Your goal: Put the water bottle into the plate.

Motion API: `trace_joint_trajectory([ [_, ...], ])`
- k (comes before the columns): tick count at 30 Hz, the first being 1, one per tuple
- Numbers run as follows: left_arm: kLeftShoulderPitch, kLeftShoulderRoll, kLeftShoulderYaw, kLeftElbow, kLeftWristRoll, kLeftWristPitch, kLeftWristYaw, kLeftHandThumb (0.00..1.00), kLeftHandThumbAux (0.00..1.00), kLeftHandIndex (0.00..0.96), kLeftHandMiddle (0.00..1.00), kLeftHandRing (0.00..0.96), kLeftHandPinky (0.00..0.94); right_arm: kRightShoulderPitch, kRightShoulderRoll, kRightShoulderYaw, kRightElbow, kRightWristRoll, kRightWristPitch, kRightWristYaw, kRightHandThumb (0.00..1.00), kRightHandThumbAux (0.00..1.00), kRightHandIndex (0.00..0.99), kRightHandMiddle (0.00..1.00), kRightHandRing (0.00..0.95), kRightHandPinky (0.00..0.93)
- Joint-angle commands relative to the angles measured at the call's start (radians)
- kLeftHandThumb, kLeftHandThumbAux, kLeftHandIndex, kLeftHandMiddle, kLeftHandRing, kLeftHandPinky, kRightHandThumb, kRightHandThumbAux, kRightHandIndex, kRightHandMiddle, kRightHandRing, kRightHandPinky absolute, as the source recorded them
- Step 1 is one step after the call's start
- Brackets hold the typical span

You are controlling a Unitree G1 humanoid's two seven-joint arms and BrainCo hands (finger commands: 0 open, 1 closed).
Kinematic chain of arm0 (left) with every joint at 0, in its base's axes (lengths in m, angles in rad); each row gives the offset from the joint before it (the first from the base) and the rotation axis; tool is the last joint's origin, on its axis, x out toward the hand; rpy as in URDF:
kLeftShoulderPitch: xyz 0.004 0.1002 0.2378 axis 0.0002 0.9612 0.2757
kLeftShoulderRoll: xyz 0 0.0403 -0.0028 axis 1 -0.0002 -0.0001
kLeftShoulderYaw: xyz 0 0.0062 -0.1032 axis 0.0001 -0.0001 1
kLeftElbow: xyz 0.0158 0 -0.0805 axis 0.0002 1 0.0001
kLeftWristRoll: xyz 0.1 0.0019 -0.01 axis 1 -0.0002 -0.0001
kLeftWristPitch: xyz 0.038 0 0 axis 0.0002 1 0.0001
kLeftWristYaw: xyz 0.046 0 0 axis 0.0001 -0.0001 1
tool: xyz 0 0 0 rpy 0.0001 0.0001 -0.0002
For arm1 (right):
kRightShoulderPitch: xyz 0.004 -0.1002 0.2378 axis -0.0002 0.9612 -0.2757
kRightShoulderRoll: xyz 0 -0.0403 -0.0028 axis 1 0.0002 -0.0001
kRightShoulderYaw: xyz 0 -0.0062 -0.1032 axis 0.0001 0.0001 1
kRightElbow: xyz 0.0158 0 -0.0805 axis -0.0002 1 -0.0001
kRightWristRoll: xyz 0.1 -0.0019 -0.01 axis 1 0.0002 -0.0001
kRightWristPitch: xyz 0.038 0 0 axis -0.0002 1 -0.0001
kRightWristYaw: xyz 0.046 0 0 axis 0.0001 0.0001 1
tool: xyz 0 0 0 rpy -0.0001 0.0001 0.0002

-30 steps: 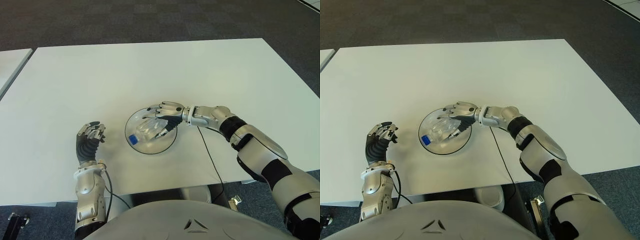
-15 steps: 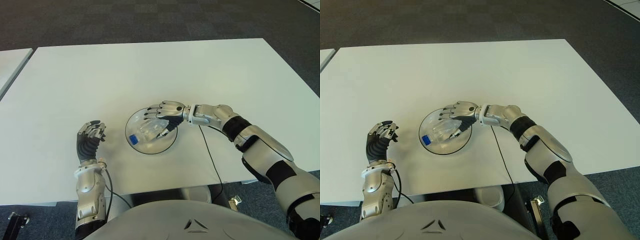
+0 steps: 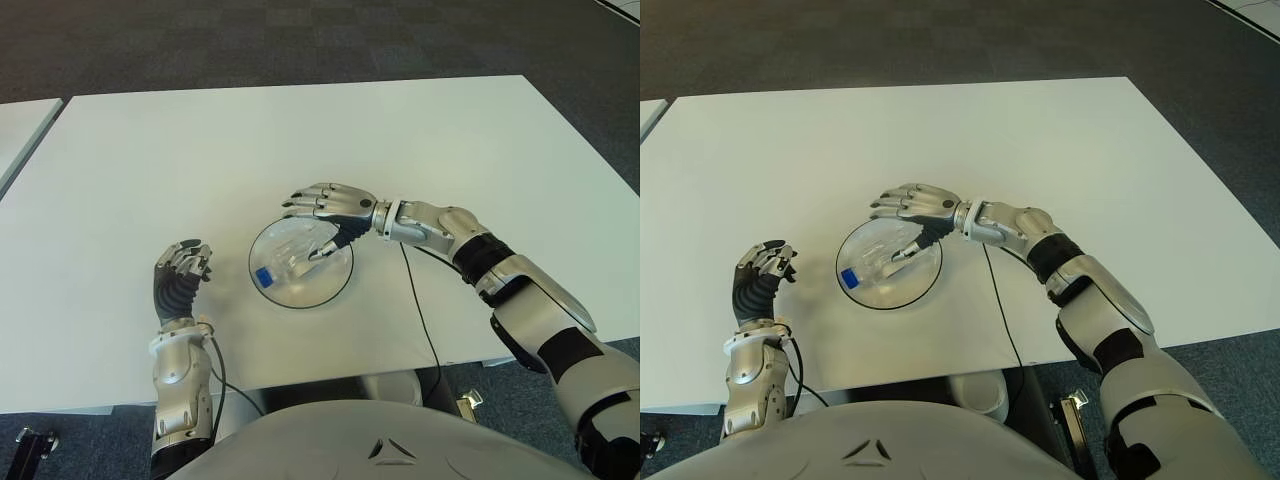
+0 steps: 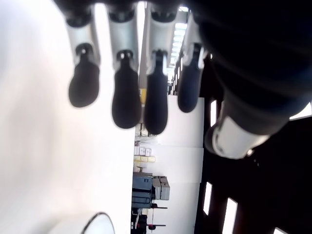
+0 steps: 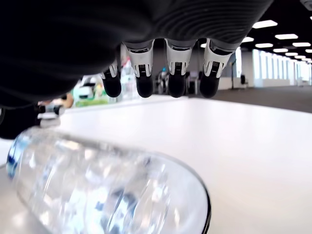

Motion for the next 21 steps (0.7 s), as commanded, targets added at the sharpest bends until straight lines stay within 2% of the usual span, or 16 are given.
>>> trace_joint_trajectory([
  [1,-0.002,0.003,-0.001,0.016,0.010,0.009,0.004,0.835,0.678,0.404,0.523,0.690,0.697,0.032,-0.005,-0.046,-0.032,0.034,0.023,0.010,0.558,0.142,0.000,0.000,0.000,0.000],
  [6,-0.002,0.003,-0.002,0.016,0.006,0.008,-0.002,0.835,0.678,0.404,0.520,0.689,0.695,0.052,-0.004,-0.082,-0.074,0.043,0.081,0.032,0.543,0.146,0.000,0.000,0.000,0.000],
  [13,-0.004,0.004,-0.002,0.021,0.003,-0.001,-0.005,0.835,0.679,0.404,0.519,0.685,0.693,0.092,0.015,-0.153,-0.137,0.087,0.204,0.073,0.498,0.145,0.000,0.000,0.000,0.000],
  [17,-0.003,0.000,-0.002,0.019,-0.004,0.009,-0.005,0.835,0.679,0.403,0.519,0.683,0.691,0.139,0.026,-0.210,-0.198,0.153,0.273,0.113,0.479,0.142,0.000,0.000,0.000,0.000],
  [21,-0.002,-0.002,0.000,0.017,-0.010,0.015,-0.004,0.835,0.679,0.403,0.520,0.680,0.686,0.179,0.029,-0.248,-0.248,0.200,0.309,0.136,0.471,0.138,0.000,0.000,0.000,0.000],
])
